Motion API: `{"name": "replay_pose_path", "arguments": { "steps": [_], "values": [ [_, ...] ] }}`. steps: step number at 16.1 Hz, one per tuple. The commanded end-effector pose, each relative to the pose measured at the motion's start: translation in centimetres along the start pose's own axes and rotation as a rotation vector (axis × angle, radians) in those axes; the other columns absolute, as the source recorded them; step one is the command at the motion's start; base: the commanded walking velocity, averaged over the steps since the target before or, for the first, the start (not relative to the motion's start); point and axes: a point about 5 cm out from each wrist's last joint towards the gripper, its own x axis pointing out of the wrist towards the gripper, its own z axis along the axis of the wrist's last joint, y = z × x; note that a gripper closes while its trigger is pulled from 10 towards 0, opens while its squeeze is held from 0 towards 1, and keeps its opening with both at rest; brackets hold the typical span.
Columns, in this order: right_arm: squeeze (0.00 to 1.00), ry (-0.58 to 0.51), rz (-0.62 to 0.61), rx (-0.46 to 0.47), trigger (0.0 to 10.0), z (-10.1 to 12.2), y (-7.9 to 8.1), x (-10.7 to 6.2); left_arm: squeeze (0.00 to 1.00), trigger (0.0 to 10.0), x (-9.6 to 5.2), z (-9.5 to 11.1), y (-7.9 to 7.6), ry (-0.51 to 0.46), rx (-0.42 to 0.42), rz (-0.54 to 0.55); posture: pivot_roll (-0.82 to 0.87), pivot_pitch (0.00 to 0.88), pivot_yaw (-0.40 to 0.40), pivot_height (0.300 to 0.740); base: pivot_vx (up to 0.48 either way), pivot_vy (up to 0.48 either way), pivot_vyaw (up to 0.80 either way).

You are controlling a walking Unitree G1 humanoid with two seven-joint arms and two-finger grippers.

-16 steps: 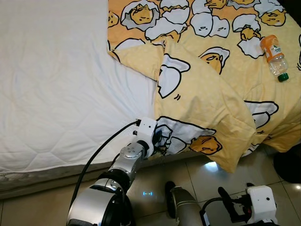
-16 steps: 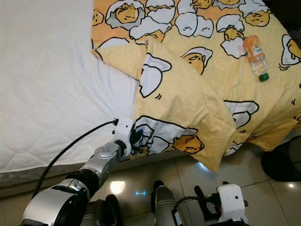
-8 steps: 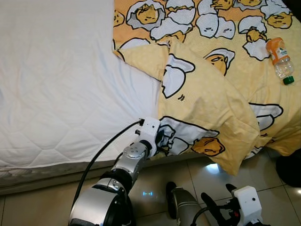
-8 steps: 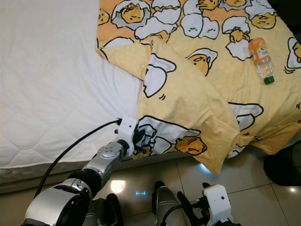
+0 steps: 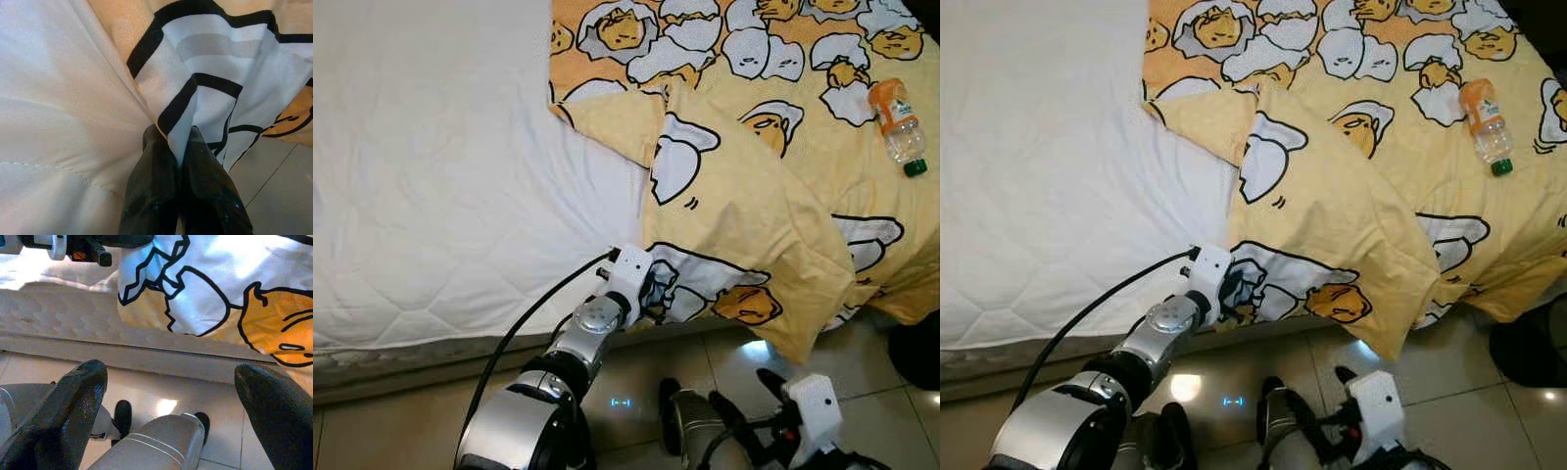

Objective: Clean up the room

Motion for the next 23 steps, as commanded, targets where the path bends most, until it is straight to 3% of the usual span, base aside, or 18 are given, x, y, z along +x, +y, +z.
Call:
{"name": "replay_pose_path", "arguments": {
  "steps": [1, 11, 17, 20, 21, 23],
  "values": [
    [0.0, 0.024, 0.003, 0.008, 10.0, -0.3, 0.0, -0.3, 0.0, 10.0, -0.3, -1.6, -0.9, 0.058, 0.007, -0.026, -0.38, 0.281, 0.002, 0.74, 0.0, 0.0, 0.0],
    [0.0, 0.047, 0.001, 0.009, 10.0, -0.7, -0.2, -0.4, 0.0, 10.0, -0.4, -2.1, -0.9, 0.078, 0.027, -0.02, -0.38, 0.265, 0.005, 0.74, -0.421, 0.0, 0.0],
    [0.0, 0.074, 0.016, 0.013, 10.0, -1.1, 0.0, -0.6, 0.0, 10.0, -1.3, -4.8, -2.3, 0.178, 0.094, -0.077, -0.38, 0.27, 0.004, 0.74, 0.0, 0.0, 0.0],
    [0.0, 0.084, 0.019, 0.011, 10.0, -1.3, 0.0, -0.7, 0.0, 10.0, -1.8, -6.0, -2.2, 0.235, 0.157, -0.047, -0.38, 0.278, 0.001, 0.74, 0.0, 0.0, 0.0],
    [0.0, 0.083, 0.018, 0.01, 10.0, -1.3, 0.0, -0.7, 1.0, 10.0, -1.8, -6.0, -2.4, 0.225, 0.12, -0.065, -0.38, 0.278, 0.001, 0.74, 0.0, 0.0, 0.0],
    [0.0, 0.074, 0.019, 0.013, 10.0, -1.1, 0.0, -0.7, 1.0, 10.0, -1.9, -6.4, -3.6, 0.226, 0.081, -0.124, -0.38, 0.28, 0.003, 0.74, 0.0, 0.0, 0.0]
  ]
}}
